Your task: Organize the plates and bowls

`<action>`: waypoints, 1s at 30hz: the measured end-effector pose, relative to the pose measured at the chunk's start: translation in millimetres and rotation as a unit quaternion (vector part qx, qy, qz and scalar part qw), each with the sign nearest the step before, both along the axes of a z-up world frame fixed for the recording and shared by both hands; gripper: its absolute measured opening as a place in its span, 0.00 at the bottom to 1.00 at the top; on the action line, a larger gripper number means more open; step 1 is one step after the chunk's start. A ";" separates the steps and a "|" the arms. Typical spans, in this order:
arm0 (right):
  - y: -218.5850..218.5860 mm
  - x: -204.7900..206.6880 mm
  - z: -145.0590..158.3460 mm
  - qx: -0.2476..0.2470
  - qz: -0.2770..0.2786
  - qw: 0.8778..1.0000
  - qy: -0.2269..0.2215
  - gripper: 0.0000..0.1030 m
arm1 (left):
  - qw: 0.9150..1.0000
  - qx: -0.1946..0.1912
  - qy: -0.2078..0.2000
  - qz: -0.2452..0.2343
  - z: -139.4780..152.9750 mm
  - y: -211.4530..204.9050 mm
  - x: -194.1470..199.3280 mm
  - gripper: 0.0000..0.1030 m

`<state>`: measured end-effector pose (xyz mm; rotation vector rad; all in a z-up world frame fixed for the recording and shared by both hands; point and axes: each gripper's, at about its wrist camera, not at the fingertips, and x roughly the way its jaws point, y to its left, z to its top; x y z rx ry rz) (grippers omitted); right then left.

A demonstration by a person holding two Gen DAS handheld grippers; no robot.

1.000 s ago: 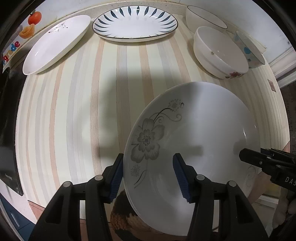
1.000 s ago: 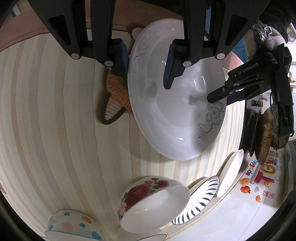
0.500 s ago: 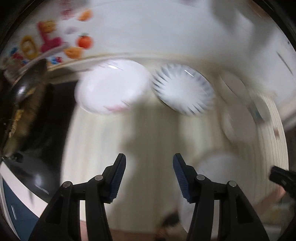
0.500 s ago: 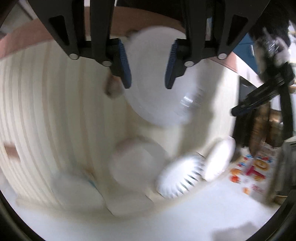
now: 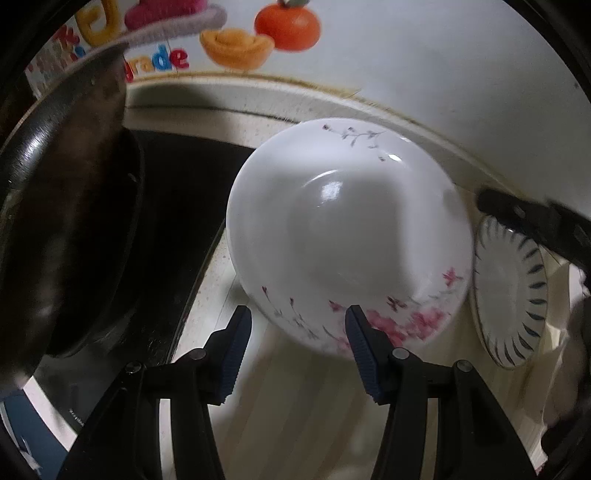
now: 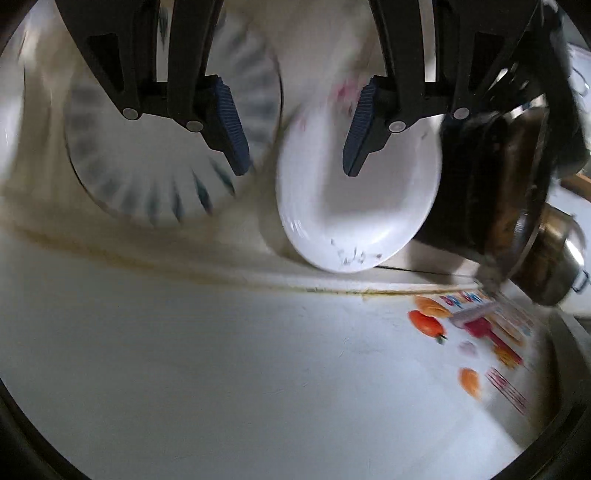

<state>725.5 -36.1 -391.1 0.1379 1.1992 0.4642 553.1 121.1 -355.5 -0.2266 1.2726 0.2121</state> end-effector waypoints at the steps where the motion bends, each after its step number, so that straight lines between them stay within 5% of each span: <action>1: 8.5 10.0 -5.6 -0.004 0.005 1.000 0.002 0.50 | 1.000 -0.004 0.005 0.002 -4.5 2.4 3.1 0.49; 10: 37.8 63.9 -60.2 -0.010 0.024 0.999 0.034 0.24 | 1.000 -0.009 0.019 0.021 -33.9 19.6 31.6 0.41; 18: 35.1 59.7 -70.7 0.001 0.036 0.999 0.038 0.22 | 1.000 -0.010 0.006 0.015 -33.7 20.9 19.3 0.39; 30: 8.6 10.7 -36.2 0.007 0.054 0.998 0.022 0.22 | 1.000 -0.013 -0.015 -0.004 -6.6 14.6 -6.0 0.39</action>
